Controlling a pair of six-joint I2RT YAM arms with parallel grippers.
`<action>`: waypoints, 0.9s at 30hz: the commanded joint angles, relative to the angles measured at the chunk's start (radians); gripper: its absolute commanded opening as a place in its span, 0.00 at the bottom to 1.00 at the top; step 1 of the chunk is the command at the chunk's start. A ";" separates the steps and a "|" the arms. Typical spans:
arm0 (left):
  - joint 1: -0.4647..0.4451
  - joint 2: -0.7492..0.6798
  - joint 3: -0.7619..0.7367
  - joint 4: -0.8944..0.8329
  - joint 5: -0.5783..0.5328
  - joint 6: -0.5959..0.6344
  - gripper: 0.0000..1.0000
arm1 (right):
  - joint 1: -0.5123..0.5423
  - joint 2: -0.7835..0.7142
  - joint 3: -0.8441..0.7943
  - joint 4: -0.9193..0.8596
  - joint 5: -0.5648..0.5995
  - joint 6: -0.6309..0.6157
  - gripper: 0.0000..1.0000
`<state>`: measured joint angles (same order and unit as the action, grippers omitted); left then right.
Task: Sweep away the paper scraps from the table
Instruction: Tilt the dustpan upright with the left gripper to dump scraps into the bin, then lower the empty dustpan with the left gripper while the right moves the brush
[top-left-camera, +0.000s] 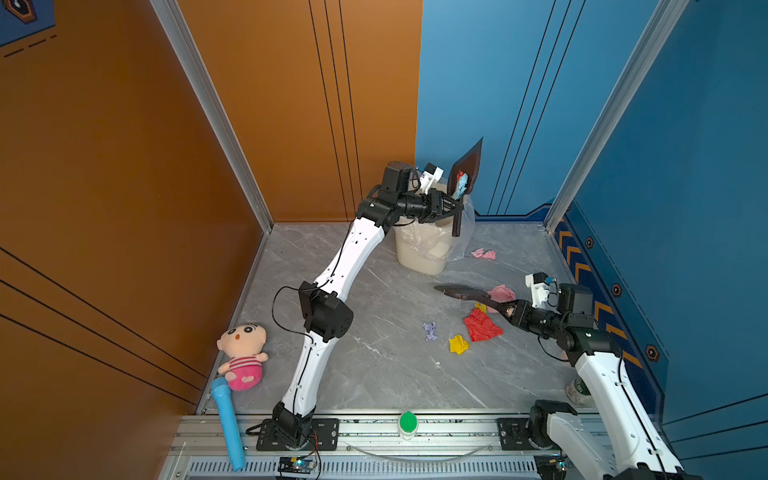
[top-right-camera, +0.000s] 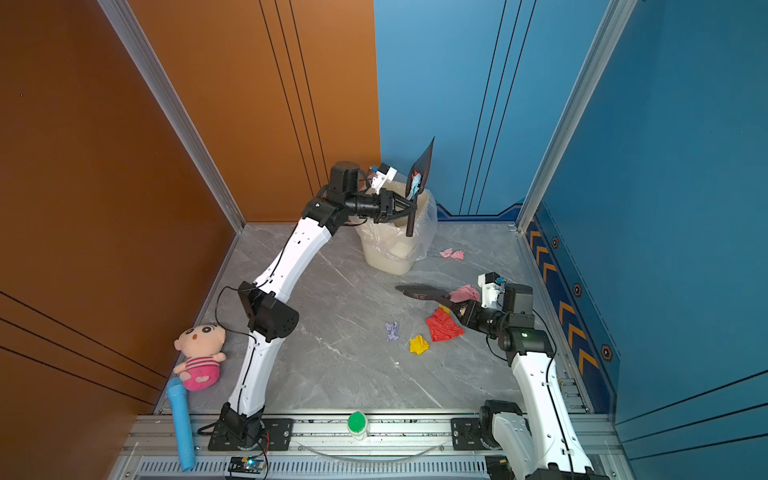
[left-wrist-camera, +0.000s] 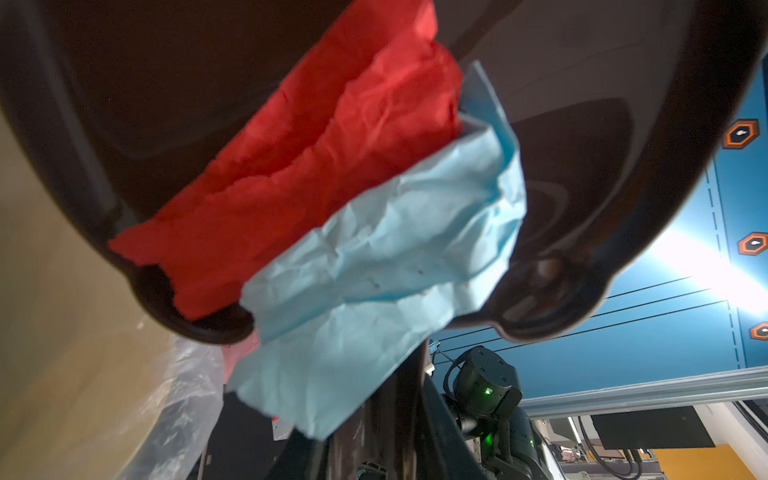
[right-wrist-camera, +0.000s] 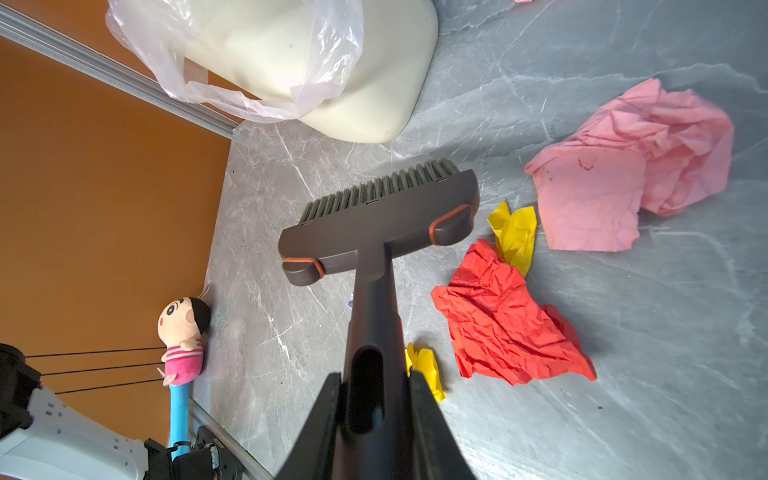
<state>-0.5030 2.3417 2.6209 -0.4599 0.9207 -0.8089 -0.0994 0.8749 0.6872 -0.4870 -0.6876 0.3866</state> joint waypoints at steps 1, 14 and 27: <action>0.015 -0.023 -0.045 0.146 0.055 -0.076 0.00 | -0.006 -0.017 -0.001 0.011 0.021 0.001 0.00; 0.051 -0.111 -0.308 0.596 0.118 -0.363 0.00 | -0.003 -0.046 0.009 -0.025 0.069 -0.008 0.00; 0.036 -0.141 -0.336 0.640 0.159 -0.374 0.00 | -0.001 -0.062 0.055 -0.067 0.184 -0.046 0.00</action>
<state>-0.4576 2.2498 2.2993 0.1242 1.0332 -1.1946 -0.0994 0.8425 0.6945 -0.5484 -0.5629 0.3668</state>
